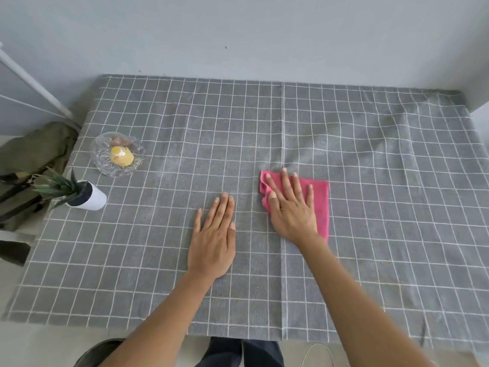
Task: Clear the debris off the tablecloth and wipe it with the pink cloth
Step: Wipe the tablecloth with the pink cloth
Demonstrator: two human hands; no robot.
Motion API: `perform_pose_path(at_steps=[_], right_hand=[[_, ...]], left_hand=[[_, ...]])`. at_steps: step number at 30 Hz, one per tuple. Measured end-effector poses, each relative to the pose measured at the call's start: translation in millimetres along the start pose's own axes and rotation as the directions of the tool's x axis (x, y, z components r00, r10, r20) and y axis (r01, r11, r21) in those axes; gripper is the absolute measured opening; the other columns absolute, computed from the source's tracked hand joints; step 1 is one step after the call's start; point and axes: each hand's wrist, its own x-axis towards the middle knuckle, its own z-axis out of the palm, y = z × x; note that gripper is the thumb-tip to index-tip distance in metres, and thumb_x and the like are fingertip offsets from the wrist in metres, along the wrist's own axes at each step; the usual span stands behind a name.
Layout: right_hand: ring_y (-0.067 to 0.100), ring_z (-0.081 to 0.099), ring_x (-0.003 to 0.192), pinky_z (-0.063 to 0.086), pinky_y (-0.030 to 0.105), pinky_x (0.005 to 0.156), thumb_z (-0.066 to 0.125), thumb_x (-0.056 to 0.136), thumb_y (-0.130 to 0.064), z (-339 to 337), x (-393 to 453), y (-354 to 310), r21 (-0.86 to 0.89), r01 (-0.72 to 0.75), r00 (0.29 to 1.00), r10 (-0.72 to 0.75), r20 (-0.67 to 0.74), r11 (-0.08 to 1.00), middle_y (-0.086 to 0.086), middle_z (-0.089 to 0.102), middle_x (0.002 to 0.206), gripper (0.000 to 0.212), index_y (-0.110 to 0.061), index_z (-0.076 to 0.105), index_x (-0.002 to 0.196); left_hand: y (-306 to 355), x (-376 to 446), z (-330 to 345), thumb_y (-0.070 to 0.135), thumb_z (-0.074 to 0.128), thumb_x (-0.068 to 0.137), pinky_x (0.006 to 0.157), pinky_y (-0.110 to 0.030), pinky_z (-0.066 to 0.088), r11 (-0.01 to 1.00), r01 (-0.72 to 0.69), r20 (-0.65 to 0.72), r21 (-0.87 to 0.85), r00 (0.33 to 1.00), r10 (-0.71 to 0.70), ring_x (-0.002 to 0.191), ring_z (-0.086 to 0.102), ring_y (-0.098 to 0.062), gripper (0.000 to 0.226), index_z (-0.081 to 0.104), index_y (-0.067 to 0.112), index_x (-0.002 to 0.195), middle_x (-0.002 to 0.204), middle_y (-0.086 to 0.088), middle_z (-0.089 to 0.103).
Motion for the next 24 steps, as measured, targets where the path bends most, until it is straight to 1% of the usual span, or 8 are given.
perform_pose_path(at_steps=[4, 8, 10, 12, 14, 16, 20, 24], right_hand=[[0.014, -0.019, 0.146, -0.016, 0.046, 0.117, 0.004, 0.102, -0.042, -0.7, -0.2, 9.0, 0.017, 0.008, 1.000, -0.008, -0.005, 1.000, -0.013, -0.022, 0.155, 0.049, -0.046, -0.011, 0.148], [0.014, -0.018, 0.146, -0.015, 0.045, 0.117, 0.002, 0.101, -0.045, -8.5, 2.1, 30.9, 0.036, -0.057, 0.998, 0.058, -0.034, 0.998, -0.014, -0.019, 0.156, 0.048, -0.048, -0.012, 0.147], [0.015, -0.018, 0.146, -0.013, 0.047, 0.118, -0.002, 0.100, -0.048, -16.5, 1.0, 57.1, 0.015, -0.132, 0.990, 0.132, -0.047, 0.991, -0.012, -0.020, 0.157, 0.048, -0.049, -0.013, 0.147], [0.017, -0.017, 0.146, -0.011, 0.048, 0.118, -0.003, 0.099, -0.049, -27.5, -3.9, 91.7, 0.006, -0.237, 0.969, 0.236, -0.067, 0.972, -0.009, -0.017, 0.159, 0.049, -0.047, -0.012, 0.147], [0.017, -0.015, 0.147, -0.011, 0.048, 0.118, 0.000, 0.100, -0.048, -37.5, -10.3, 120.2, 0.017, -0.330, 0.941, 0.331, -0.073, 0.944, -0.007, -0.014, 0.160, 0.049, -0.045, -0.010, 0.148], [0.016, -0.014, 0.147, -0.012, 0.047, 0.118, 0.002, 0.101, -0.045, -41.7, -14.0, 131.7, 0.032, -0.377, 0.923, 0.378, -0.064, 0.926, -0.006, -0.011, 0.162, 0.049, -0.044, -0.009, 0.149], [0.016, -0.015, 0.147, -0.015, 0.046, 0.116, 0.002, 0.101, -0.045, -39.1, -15.4, 122.0, 0.062, -0.390, 0.919, 0.392, -0.040, 0.919, -0.005, -0.011, 0.162, 0.050, -0.044, -0.009, 0.149], [0.019, -0.020, 0.145, -0.015, 0.050, 0.116, -0.006, 0.097, -0.051, -24.7, -28.1, 88.6, 0.047, -0.297, 0.955, 0.298, -0.010, 0.954, -0.003, -0.019, 0.159, 0.051, -0.045, -0.014, 0.148]], left_hand=[[-0.8, 0.0, -0.4, 0.034, 0.005, 0.100, 0.118, -0.043, 0.000, 1.000, -0.002, 0.001, -0.003, 1.000, 0.002, 0.146, -0.002, -0.008, 0.054, 0.006, 0.020, 0.152, 0.160, 0.007, -0.001], [-2.0, -0.1, 0.5, 0.035, 0.003, 0.100, 0.119, -0.043, 0.000, 1.000, -0.007, 0.013, -0.009, 1.000, 0.008, 0.146, -0.006, -0.007, 0.054, 0.002, 0.022, 0.152, 0.159, 0.008, -0.005], [-2.1, -0.5, 0.1, 0.035, 0.002, 0.100, 0.119, -0.044, 0.000, 1.000, -0.009, 0.020, -0.021, 1.000, 0.010, 0.146, -0.008, -0.006, 0.054, 0.000, 0.022, 0.152, 0.159, 0.008, -0.007], [-2.3, -0.5, 0.0, 0.035, 0.002, 0.100, 0.119, -0.044, 0.000, 1.000, -0.008, 0.023, -0.024, 1.000, 0.008, 0.145, -0.009, -0.006, 0.054, 0.000, 0.022, 0.152, 0.159, 0.008, -0.007], [-2.5, 0.0, -0.3, 0.035, 0.003, 0.100, 0.119, -0.043, 0.000, 1.000, -0.008, 0.021, -0.024, 1.000, 0.008, 0.146, -0.008, -0.006, 0.054, 0.000, 0.022, 0.152, 0.159, 0.008, -0.006], [-2.7, 0.4, -0.4, 0.034, 0.003, 0.100, 0.119, -0.043, -0.001, 1.000, -0.006, 0.015, -0.024, 1.000, 0.006, 0.145, -0.008, -0.006, 0.054, 0.001, 0.022, 0.152, 0.159, 0.008, -0.006], [-2.4, 0.5, 0.0, 0.035, 0.003, 0.100, 0.119, -0.042, -0.002, 1.000, -0.003, 0.014, -0.013, 1.000, 0.003, 0.145, -0.010, -0.005, 0.054, -0.001, 0.022, 0.152, 0.159, 0.009, -0.008], [-1.0, 0.6, -0.7, 0.035, 0.002, 0.099, 0.119, -0.041, -0.005, 1.000, -0.003, 0.014, -0.017, 1.000, 0.003, 0.145, -0.009, -0.006, 0.055, -0.001, 0.021, 0.152, 0.159, 0.008, -0.007]])
